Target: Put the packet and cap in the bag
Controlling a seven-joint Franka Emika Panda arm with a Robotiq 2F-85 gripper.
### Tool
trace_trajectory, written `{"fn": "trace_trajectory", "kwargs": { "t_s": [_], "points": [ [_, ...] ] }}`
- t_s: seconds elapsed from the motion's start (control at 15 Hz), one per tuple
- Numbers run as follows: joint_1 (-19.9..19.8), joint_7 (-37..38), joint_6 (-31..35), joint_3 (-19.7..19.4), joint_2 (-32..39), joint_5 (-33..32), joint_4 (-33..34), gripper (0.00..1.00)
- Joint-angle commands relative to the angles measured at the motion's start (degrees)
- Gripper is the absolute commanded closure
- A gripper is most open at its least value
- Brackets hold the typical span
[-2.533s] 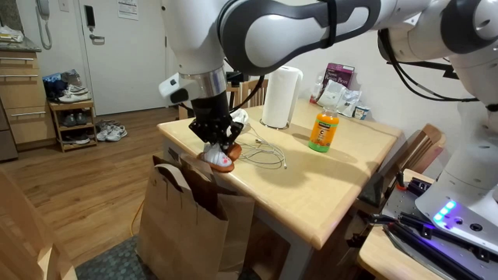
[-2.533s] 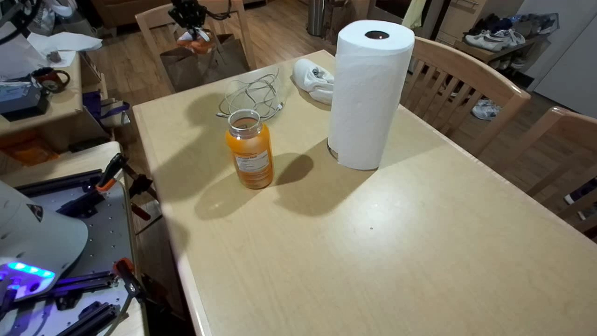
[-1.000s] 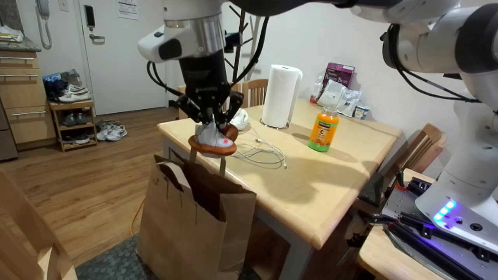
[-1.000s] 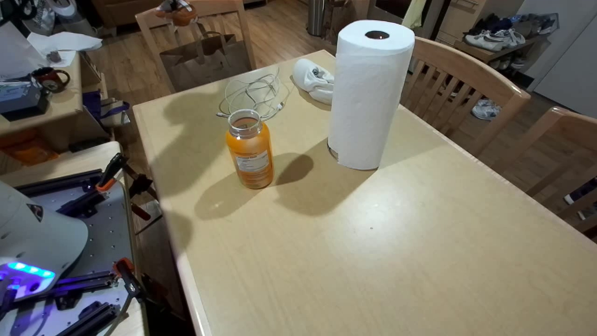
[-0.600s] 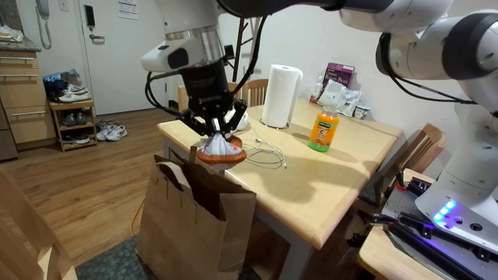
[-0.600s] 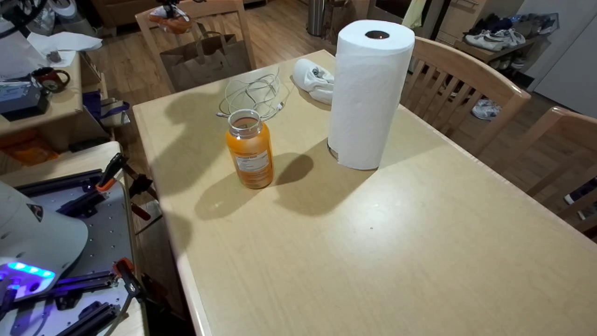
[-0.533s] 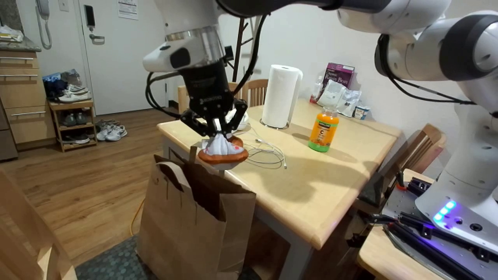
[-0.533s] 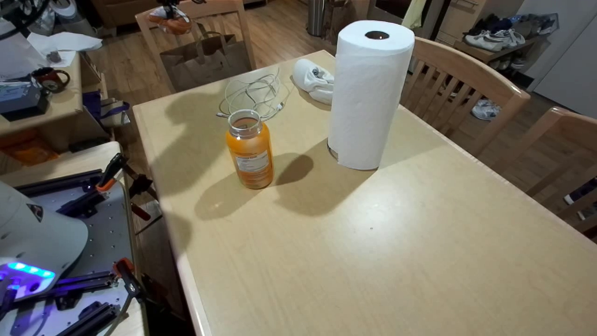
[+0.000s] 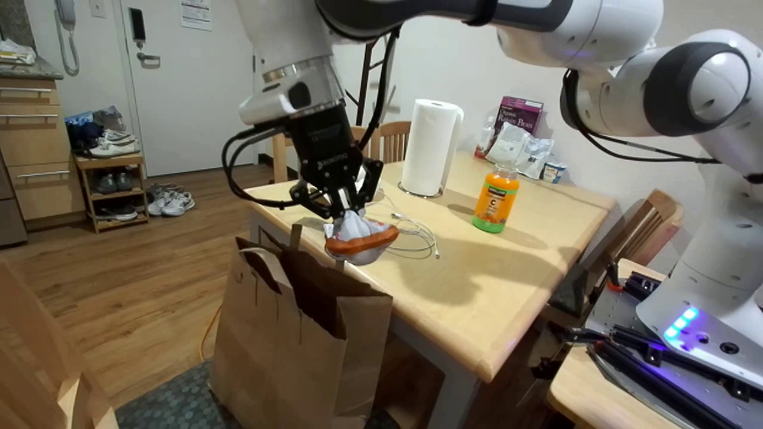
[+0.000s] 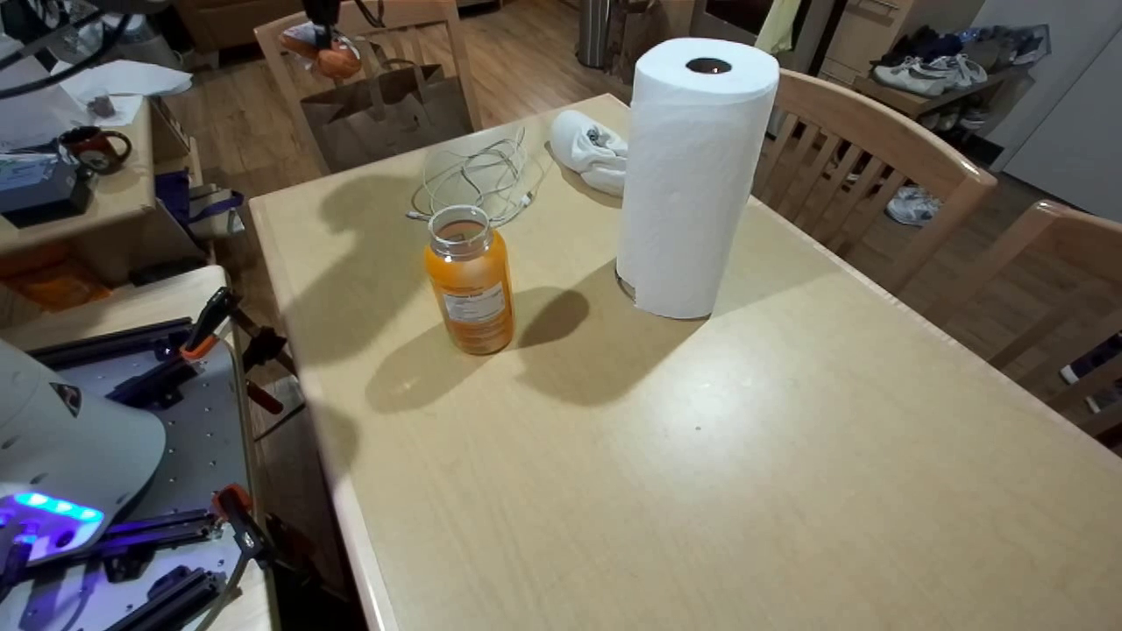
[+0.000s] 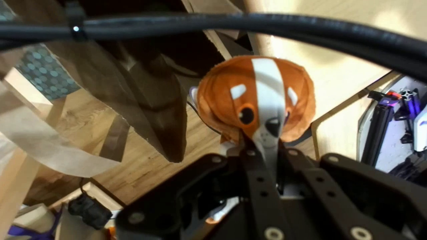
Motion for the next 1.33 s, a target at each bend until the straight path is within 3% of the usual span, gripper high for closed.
{"fn": "trace_trajectory", "kwargs": {
  "t_s": [0.0,0.27,0.33,0.8,1.27],
  "points": [
    [1.09,-0.66,-3.8,-0.73,3.41,0.5,6.05,0.9],
    [1.49,-0.7,-4.79,-0.78,4.32,0.8,7.09,0.9],
    [1.48,-0.7,-4.81,-0.78,4.35,0.84,7.2,0.97],
    [1.3,-21.11,-1.98,-0.48,7.03,1.01,10.48,0.97],
    [1.62,-43.81,-0.42,-3.01,10.45,-0.24,12.6,0.97]
  ]
}}
